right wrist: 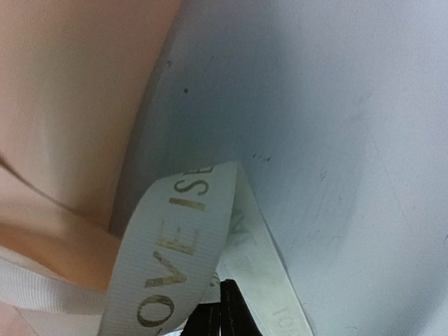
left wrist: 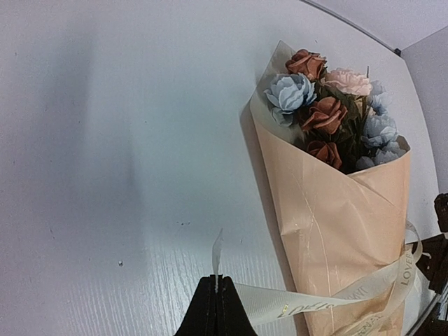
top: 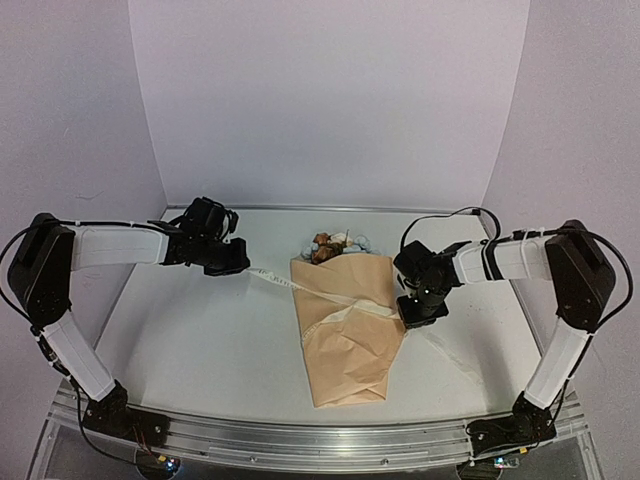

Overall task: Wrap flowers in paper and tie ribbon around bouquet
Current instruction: Pick up the right side of the ribbon from the center of the board, then tie the ribbon around the folded bouquet, then place the ribbon at the center of the board, then pick up the left side of the half-tied ribbon at the center of the board, then pick up the right side of the half-tied ribbon from the folded bouquet, then tie the half-tied ribbon at the center of the board.

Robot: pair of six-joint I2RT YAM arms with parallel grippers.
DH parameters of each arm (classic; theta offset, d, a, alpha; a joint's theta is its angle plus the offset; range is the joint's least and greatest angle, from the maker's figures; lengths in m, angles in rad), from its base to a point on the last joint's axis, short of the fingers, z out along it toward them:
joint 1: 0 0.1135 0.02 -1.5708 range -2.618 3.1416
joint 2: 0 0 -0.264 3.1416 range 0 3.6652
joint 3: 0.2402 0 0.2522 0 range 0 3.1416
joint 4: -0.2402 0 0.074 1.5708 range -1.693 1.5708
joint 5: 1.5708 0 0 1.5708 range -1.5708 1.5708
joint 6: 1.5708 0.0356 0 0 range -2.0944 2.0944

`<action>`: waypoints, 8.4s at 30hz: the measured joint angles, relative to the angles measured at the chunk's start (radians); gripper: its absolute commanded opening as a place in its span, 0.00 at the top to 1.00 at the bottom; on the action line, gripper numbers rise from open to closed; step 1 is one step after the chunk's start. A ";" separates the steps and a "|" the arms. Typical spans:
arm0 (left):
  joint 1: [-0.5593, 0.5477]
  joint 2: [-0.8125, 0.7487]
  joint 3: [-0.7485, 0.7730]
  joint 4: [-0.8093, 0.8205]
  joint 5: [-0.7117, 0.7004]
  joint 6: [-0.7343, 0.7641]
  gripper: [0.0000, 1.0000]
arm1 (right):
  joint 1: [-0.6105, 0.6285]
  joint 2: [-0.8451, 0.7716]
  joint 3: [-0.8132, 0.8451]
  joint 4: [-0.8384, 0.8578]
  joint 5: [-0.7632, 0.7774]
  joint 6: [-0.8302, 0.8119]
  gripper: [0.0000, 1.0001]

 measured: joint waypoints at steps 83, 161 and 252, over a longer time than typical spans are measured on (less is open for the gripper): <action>0.119 -0.137 -0.197 -0.102 -0.146 -0.194 1.00 | -0.280 -0.179 -0.051 -0.161 0.199 0.054 1.00; -0.173 0.054 -0.073 0.002 0.077 0.979 0.42 | -0.159 -0.396 -0.262 0.185 -0.305 -0.424 0.30; 0.293 -0.051 -0.217 -0.010 -0.059 0.036 1.00 | -0.297 -0.378 -0.454 0.360 -0.044 0.025 1.00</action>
